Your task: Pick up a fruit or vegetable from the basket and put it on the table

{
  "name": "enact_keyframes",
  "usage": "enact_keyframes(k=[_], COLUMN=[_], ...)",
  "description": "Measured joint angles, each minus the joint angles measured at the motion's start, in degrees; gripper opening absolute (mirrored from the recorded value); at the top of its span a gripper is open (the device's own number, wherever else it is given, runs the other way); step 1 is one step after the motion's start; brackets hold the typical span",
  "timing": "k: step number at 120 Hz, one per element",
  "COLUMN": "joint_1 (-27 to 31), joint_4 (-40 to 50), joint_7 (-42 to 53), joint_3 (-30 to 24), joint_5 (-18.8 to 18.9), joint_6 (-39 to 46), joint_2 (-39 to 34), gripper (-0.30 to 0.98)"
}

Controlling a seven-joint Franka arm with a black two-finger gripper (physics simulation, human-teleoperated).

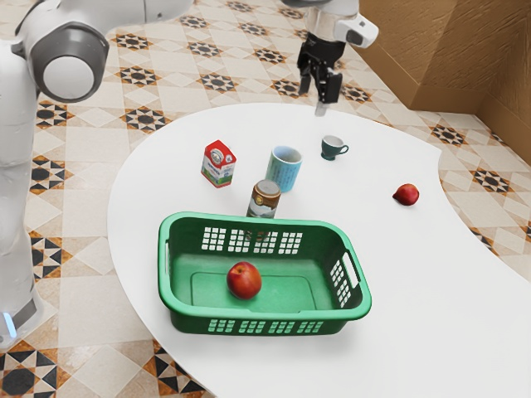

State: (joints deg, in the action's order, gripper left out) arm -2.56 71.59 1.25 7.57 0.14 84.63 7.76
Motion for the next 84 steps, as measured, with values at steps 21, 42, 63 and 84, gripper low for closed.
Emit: enact_keyframes(k=[21,42,63,84], joint_1=[-0.22,0.23,0.49,-1.17], joint_4=[-1.18,-11.89,-5.28,-4.95], joint_7=[0.88,1.44,1.1,-0.26], joint_3=[0.32,-0.28,-3.46,-13.75], joint_5=[-0.18,-1.71,-3.64,-2.84], joint_6=[-1.95,-8.07,-14.23,-14.69], joint_2=[0.2,-3.36,-2.87,-0.63], gripper=[0.69,0.69,0.69,0.68])
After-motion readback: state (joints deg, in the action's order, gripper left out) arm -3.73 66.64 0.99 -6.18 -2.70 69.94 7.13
